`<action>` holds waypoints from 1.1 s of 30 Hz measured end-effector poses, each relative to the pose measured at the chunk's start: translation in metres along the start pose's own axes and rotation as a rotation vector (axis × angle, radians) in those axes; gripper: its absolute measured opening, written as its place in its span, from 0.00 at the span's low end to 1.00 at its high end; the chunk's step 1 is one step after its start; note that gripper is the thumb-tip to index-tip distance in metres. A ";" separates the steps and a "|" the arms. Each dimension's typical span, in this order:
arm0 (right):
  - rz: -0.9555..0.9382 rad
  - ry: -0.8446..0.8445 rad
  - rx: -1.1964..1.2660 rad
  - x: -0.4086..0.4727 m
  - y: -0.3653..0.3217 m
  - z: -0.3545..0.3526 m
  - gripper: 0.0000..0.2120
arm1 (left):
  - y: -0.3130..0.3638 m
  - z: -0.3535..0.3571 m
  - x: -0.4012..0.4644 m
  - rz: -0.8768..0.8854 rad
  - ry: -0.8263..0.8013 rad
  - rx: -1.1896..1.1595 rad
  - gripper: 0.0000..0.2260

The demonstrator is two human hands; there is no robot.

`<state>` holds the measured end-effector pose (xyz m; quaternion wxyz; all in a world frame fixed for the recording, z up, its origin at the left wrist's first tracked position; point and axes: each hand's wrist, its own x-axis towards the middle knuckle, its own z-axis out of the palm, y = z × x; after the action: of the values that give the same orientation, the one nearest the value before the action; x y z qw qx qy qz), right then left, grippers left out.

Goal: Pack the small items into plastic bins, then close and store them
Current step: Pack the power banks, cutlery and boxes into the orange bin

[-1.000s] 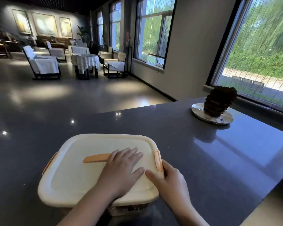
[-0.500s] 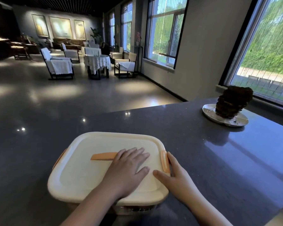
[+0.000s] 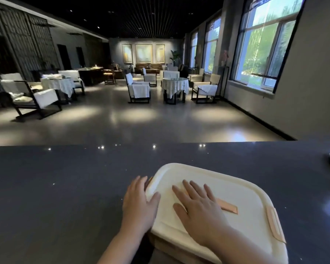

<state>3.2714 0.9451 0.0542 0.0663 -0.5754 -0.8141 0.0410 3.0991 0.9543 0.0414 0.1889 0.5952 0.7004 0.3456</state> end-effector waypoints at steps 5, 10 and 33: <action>-0.053 -0.019 -0.030 0.022 -0.021 0.011 0.27 | -0.007 -0.001 -0.002 -0.266 -0.135 -0.477 0.20; -0.059 0.010 -0.032 0.022 -0.018 0.014 0.27 | -0.005 0.001 -0.002 -0.383 -0.112 -0.634 0.15; -0.076 0.041 0.049 0.021 -0.020 0.010 0.26 | -0.002 -0.007 -0.003 0.012 -0.028 -0.310 0.10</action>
<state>3.2448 0.9584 0.0480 0.0985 -0.5429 -0.8327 0.0462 3.0935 0.9496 0.0446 0.2862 0.5679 0.6321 0.4427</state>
